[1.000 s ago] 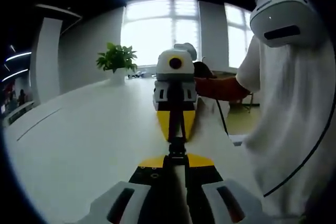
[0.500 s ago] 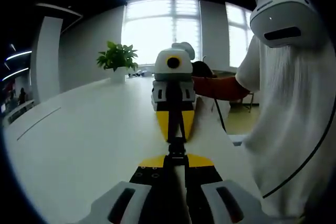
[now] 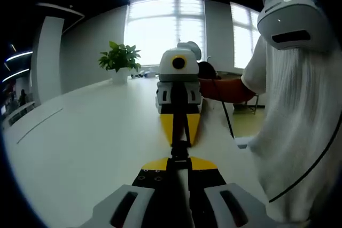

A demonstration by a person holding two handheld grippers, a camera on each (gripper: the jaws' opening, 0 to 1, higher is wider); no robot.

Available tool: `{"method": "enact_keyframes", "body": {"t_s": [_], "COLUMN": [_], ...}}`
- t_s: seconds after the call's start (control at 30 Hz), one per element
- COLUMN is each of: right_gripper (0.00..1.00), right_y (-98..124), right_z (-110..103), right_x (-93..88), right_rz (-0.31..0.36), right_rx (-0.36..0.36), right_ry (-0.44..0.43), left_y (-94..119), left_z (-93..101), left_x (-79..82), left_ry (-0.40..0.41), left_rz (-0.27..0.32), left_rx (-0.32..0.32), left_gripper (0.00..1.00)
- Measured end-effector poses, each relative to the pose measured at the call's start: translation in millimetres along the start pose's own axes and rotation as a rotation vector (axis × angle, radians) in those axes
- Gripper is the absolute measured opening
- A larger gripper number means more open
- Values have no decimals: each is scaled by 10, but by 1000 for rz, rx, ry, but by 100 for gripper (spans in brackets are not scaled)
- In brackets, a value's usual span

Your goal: Snap the two parts of the plastic buckle together until the buckle closes and remains connected.

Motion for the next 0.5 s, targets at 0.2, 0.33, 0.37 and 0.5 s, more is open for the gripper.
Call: {"method": "enact_keyframes", "body": {"t_s": [0.2,0.33,0.37,0.5], "right_gripper": [10,10,10,10], "right_y": [-8,-14,-14,-15], "right_z": [20,27,23,18], "right_x": [-1,3,4,6], "right_rz": [4,2,2,2], "right_rx": [30,42,41,39], "right_ry": [11,6,7,8], "left_y": [-5,-19,-21,-23], "left_z": [-2,-16,-13,-13], "left_x": [-1,10,9,9], "left_ry": [-7,-3,-4,-7], "left_rz": [-1,-8,-8,-6], "left_rx": [-16,-23,-19,-22], "left_gripper": [9,9,9,9]}}
Point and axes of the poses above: the point that each gripper's makers call its tool centre point, and the gripper's own axes: y roughly backward along the fingers, z roughly to its right, x roughly out of its top, the point moved 6 cm from there along y, roughly backward along the fingers
